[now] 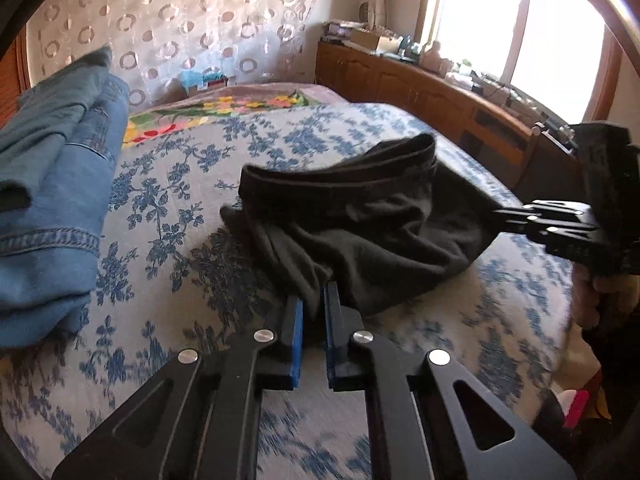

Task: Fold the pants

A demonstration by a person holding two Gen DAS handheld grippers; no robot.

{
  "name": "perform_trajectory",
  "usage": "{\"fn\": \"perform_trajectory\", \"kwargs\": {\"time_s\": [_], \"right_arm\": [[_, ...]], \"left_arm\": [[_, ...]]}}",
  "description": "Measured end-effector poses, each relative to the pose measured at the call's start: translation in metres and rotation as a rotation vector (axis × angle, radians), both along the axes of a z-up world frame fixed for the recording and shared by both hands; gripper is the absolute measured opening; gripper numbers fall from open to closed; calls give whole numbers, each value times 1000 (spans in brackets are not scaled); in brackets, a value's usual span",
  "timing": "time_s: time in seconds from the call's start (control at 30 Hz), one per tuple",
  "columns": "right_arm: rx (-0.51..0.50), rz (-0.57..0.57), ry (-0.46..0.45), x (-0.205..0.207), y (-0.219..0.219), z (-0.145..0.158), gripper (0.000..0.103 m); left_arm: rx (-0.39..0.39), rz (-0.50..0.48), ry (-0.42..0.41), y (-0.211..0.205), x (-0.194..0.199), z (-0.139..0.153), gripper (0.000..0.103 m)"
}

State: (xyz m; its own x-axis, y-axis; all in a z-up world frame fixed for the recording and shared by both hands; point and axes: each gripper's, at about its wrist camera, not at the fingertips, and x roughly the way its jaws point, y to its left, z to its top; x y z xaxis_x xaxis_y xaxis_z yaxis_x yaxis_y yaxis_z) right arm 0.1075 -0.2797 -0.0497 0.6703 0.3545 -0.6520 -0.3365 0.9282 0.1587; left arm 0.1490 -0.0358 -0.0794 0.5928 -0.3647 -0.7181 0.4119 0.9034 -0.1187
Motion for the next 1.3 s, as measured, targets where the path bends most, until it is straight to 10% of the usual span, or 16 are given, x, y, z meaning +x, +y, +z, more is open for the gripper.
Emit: {"fn": "perform_trajectory", "kwargs": {"time_s": [0.43,0.67,0.83,1.3], "right_arm": [[33,46,14,-65,-15,0,10],[40,40,-17,-64,-13,13,14],[22,39,-56,-61,-11,23,15],[-102,93,-6,-7,28,7,28]], "left_arm": [[-17,-18,10,4,-65,-1,10],[-29,8,7,8,-59,3,19],[-8,21,-27,10,-53,11,50],[19,24,3,5,-8,-2,50]]}}
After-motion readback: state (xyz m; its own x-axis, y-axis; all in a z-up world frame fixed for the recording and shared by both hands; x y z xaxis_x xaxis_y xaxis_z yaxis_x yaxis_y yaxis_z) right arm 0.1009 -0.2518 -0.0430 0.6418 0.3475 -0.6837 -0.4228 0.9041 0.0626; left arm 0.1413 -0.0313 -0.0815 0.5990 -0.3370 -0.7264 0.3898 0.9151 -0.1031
